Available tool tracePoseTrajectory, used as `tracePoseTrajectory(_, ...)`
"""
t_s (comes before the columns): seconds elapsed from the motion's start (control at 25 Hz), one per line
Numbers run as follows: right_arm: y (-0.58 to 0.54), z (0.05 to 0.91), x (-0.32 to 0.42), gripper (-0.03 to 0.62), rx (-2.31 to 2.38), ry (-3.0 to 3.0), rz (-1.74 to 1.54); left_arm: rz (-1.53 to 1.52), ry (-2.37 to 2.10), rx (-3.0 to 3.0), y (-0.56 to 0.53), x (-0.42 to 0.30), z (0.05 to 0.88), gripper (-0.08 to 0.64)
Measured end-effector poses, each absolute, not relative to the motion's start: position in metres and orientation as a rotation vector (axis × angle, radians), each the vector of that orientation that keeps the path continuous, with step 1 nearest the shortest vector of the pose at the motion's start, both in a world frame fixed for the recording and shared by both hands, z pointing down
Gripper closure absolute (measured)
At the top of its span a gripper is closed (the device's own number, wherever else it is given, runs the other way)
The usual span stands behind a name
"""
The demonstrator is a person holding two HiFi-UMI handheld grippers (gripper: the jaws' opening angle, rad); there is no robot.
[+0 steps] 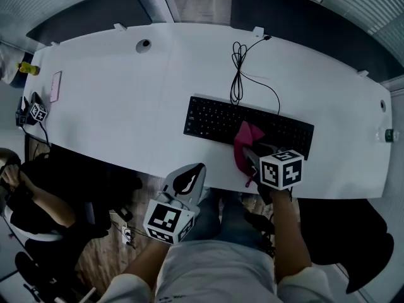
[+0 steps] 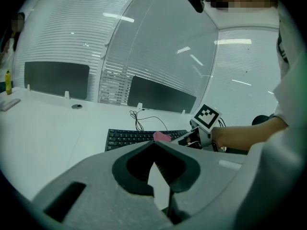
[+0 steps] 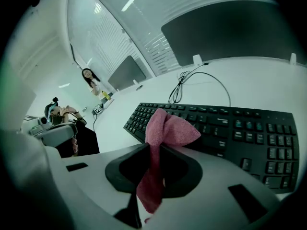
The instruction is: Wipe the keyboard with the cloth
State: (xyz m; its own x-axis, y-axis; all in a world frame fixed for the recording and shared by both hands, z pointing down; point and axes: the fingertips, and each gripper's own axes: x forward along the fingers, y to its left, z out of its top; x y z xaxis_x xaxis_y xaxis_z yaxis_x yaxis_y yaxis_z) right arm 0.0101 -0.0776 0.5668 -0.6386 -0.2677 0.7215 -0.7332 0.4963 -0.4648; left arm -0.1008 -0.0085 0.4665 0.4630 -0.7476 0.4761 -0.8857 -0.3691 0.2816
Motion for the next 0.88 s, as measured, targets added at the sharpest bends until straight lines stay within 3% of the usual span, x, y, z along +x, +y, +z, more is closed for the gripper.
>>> tracePoseTrajectory(0.88, -0.074, 0.571, -0.142, 0.530, 0.518, -2.228, 0.927, 0.325, -1.512, 2.079, 0.012, -0.182, 0.474, 0.549)
